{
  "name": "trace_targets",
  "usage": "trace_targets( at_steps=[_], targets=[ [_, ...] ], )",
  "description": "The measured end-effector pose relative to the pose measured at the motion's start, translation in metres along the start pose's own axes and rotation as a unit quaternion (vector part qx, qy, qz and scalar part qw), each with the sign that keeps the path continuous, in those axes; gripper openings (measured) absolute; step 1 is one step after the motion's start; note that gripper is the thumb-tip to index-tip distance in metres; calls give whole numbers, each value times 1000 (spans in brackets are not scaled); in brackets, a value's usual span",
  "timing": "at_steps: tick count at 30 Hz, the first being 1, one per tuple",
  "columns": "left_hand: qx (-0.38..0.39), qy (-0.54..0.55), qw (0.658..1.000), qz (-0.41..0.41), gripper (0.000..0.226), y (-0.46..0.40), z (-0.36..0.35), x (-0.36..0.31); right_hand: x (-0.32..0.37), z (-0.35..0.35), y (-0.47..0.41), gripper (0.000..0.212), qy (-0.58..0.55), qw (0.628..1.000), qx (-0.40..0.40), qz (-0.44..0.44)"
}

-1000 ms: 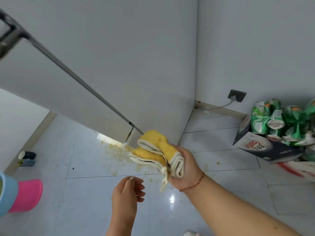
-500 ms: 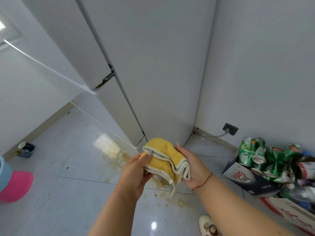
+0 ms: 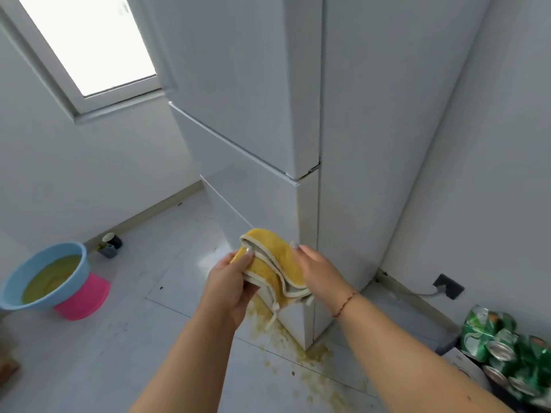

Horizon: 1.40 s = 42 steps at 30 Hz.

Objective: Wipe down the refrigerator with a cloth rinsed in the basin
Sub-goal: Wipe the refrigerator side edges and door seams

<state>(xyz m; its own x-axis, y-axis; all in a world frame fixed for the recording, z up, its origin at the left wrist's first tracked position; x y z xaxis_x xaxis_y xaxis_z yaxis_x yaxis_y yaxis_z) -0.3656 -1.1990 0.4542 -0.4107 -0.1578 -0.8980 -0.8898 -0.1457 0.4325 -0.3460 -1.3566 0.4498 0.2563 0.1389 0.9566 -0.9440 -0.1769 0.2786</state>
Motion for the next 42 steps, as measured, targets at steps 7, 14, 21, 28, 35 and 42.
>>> trace_targets(
  at_steps=[7, 14, 21, 28, 35, 42],
  targets=[
    [-14, 36, 997, -74, 24, 28, 71, -42, 62, -88, -2, 55, 102, 982, 8, 159],
    [-3, 26, 997, -75, 27, 52, 147, -62, 84, -191, -6, 47, 9, 985, 129, 111],
    [-101, 39, 993, -56, 27, 50, 236, -67, 80, -260, -40, 51, -34, 992, 123, 17],
    [-237, 54, 969, -37, 22, 4, 330, -89, 99, -331, -113, 38, -89, 985, 145, -22],
    [-331, 86, 939, -33, 29, -84, 429, -126, 147, -401, -219, 37, -83, 984, 151, -40],
    [-384, 159, 909, -24, 23, -145, 518, -135, 184, -482, -297, 23, -89, 976, 193, -57]
  ],
)
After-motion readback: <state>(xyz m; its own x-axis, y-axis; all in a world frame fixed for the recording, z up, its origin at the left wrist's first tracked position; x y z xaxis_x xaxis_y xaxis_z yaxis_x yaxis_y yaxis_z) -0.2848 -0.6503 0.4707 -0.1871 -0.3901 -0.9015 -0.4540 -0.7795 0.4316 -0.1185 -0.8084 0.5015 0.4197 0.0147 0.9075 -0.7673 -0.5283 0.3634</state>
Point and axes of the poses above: each hand's wrist, its own y-axis away from the middle knuckle, its own z-axis out of the back of the hand, x = y × z, the point moved 7 cm from there along -y, towards the middle knuckle, and after that the axes turned 9 degrees about -y, right-handed, at the moved point
